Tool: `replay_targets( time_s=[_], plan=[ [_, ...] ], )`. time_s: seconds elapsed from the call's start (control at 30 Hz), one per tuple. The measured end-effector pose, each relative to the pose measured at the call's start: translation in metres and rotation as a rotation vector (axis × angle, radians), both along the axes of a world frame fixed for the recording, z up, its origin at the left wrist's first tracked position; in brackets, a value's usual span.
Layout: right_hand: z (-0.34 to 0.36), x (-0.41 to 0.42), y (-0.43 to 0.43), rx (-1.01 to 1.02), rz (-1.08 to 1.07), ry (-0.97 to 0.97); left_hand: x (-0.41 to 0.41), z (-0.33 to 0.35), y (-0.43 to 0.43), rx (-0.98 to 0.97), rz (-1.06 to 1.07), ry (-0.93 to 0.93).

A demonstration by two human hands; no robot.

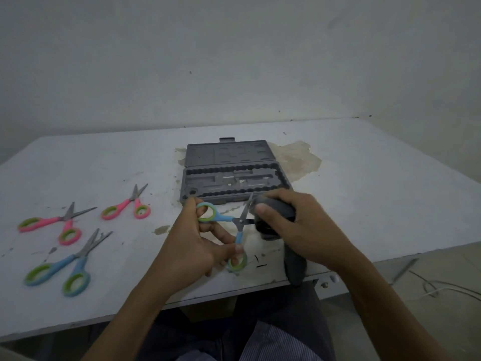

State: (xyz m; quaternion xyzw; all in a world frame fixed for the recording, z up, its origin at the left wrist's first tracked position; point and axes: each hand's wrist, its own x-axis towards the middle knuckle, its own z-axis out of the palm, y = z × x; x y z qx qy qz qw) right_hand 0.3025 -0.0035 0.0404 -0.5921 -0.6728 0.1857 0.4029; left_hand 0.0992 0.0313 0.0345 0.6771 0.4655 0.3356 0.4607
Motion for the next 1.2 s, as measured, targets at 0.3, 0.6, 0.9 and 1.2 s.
replay_targets(
  time_s=[0.3,0.6,0.9,1.2],
  plan=[
    [-0.007,-0.013,0.001,0.024,0.118,-0.234,-0.001,0.001,0.001,-0.006,-0.029,-0.001],
    [-0.01,0.003,-0.015,0.391,-0.09,-0.229,-0.005,0.006,0.006,-0.047,-0.064,0.004],
    [-0.013,-0.015,-0.011,0.413,0.25,-0.409,-0.011,0.014,0.011,0.001,-0.049,-0.023],
    [-0.018,-0.015,-0.01,0.392,0.219,-0.457,-0.012,0.007,0.015,0.031,-0.115,0.057]
  ],
)
